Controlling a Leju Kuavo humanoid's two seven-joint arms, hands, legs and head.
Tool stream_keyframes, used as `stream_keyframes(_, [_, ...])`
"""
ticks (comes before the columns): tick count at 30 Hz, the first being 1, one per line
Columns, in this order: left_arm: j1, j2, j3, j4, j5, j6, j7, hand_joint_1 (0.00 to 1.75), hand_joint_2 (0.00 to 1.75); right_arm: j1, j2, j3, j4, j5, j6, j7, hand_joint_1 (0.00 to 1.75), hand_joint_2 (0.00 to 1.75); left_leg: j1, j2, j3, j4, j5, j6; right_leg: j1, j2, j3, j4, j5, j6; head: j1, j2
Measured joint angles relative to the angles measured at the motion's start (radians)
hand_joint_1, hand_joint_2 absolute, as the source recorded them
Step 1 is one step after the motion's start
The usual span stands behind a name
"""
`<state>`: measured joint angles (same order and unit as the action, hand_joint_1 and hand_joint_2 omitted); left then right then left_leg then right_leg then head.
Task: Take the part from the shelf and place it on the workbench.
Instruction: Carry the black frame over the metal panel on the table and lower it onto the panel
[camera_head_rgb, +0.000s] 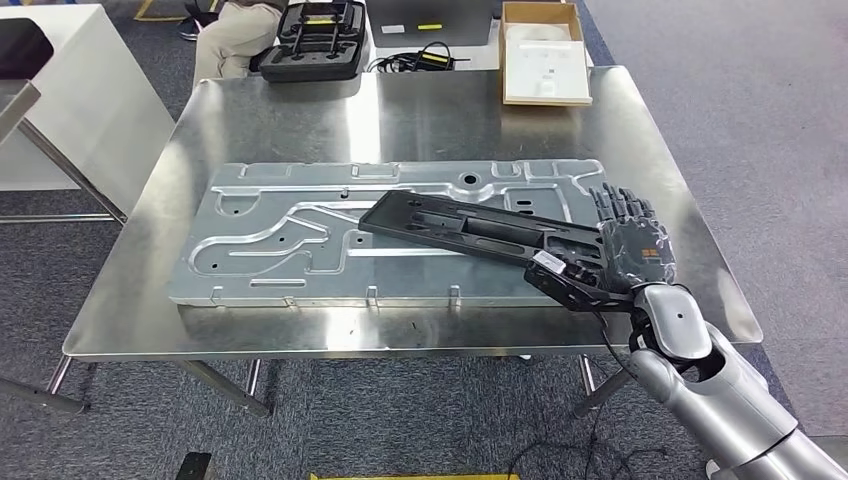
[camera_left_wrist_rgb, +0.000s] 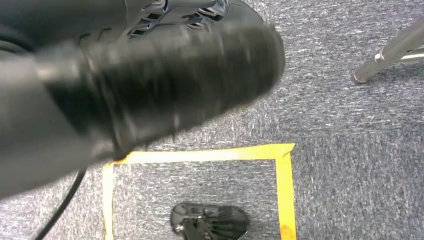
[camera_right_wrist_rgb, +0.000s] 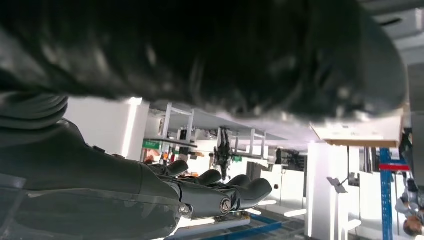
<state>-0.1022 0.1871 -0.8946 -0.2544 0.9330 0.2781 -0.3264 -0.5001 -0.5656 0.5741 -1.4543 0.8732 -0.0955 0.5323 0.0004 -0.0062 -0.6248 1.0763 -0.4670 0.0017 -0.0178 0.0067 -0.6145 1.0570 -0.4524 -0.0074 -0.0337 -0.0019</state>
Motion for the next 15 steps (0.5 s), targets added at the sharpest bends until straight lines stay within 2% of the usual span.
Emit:
stream_keyframes(1, [0.000, 0.000, 0.000, 0.000, 0.000, 0.000, 0.001, 0.00, 0.00, 0.000, 0.000, -0.001, -0.002, -0.010, -0.006, -0.003, 0.00, 0.00, -0.002, -0.001, 0.015, -0.032, 0.006, 0.004, 0.001, 0.000, 0.000, -0.002, 0.000, 0.005, 0.000, 0.000])
stream_keyframes(4, [0.000, 0.000, 0.000, 0.000, 0.000, 0.000, 0.006, 0.00, 0.00, 0.002, 0.003, -0.002, -0.005, -0.087, -0.044, -0.028, 0.00, 0.00, -0.005, -0.001, 0.023, -0.050, 0.008, 0.018, 0.000, 0.000, 0.002, -0.009, 0.003, 0.022, 0.001, 0.000])
stream_keyframes(6, [0.000, 0.000, 0.000, 0.000, 0.000, 0.000, 0.008, 0.00, 0.00, 0.001, 0.007, -0.006, -0.009, -0.165, -0.077, -0.052, 0.00, 0.00, -0.001, 0.000, 0.031, -0.064, 0.015, 0.030, 0.001, -0.001, -0.009, 0.019, -0.019, 0.029, 0.002, 0.000])
stream_keyframes(7, [-0.001, 0.000, 0.000, 0.000, 0.000, 0.000, 0.008, 0.00, 0.00, 0.000, 0.010, -0.008, -0.010, -0.207, -0.093, -0.062, 0.00, 0.00, 0.001, 0.000, 0.035, -0.069, 0.017, 0.036, 0.001, -0.002, -0.028, 0.063, -0.045, 0.030, 0.003, 0.000])
stream_keyframes(9, [-0.002, 0.000, 0.000, 0.000, 0.001, -0.002, 0.009, 0.00, 0.00, 0.001, 0.020, -0.010, -0.010, -0.281, -0.113, -0.075, 0.00, 0.00, -0.003, 0.001, 0.037, -0.071, 0.017, 0.041, 0.001, -0.003, -0.087, 0.190, -0.102, 0.030, 0.004, 0.000])
stream_keyframes(10, [-0.002, 0.000, 0.000, 0.000, 0.002, -0.002, 0.011, 0.00, 0.00, 0.002, 0.025, -0.010, -0.010, -0.312, -0.120, -0.080, 0.00, 0.00, -0.004, 0.001, 0.037, -0.070, 0.016, 0.043, 0.001, -0.003, -0.111, 0.239, -0.115, 0.030, 0.004, 0.000])
stream_keyframes(11, [-0.002, -0.001, 0.000, 0.000, 0.003, -0.004, 0.014, 0.00, 0.00, 0.002, 0.031, -0.010, -0.011, -0.334, -0.126, -0.084, 0.00, 0.00, -0.005, 0.000, 0.037, -0.069, 0.015, 0.043, 0.001, -0.003, -0.120, 0.255, -0.110, 0.029, 0.004, 0.000])
stream_keyframes(12, [-0.002, -0.002, 0.000, 0.000, 0.006, -0.005, 0.017, 0.00, 0.00, 0.001, 0.036, -0.010, -0.012, -0.350, -0.132, -0.087, 0.00, 0.00, -0.006, 0.000, 0.037, -0.067, 0.014, 0.043, 0.001, -0.003, -0.112, 0.234, -0.088, 0.028, 0.004, 0.000])
stream_keyframes(14, [-0.002, -0.003, 0.000, 0.000, 0.010, -0.006, 0.024, 0.00, 0.00, -0.004, 0.043, -0.010, -0.018, -0.366, -0.148, -0.090, 0.00, 0.00, -0.006, -0.001, 0.036, -0.058, 0.007, 0.041, 0.001, -0.003, -0.055, 0.115, -0.025, 0.023, 0.004, 0.000])
stream_keyframes(15, [-0.002, -0.004, 0.000, 0.000, 0.012, -0.006, 0.028, 0.00, 0.00, -0.009, 0.045, -0.010, -0.022, -0.368, -0.156, -0.089, 0.00, 0.00, -0.008, -0.002, 0.033, -0.050, 0.003, 0.038, 0.003, -0.003, -0.028, 0.057, -0.007, 0.020, 0.005, 0.000])
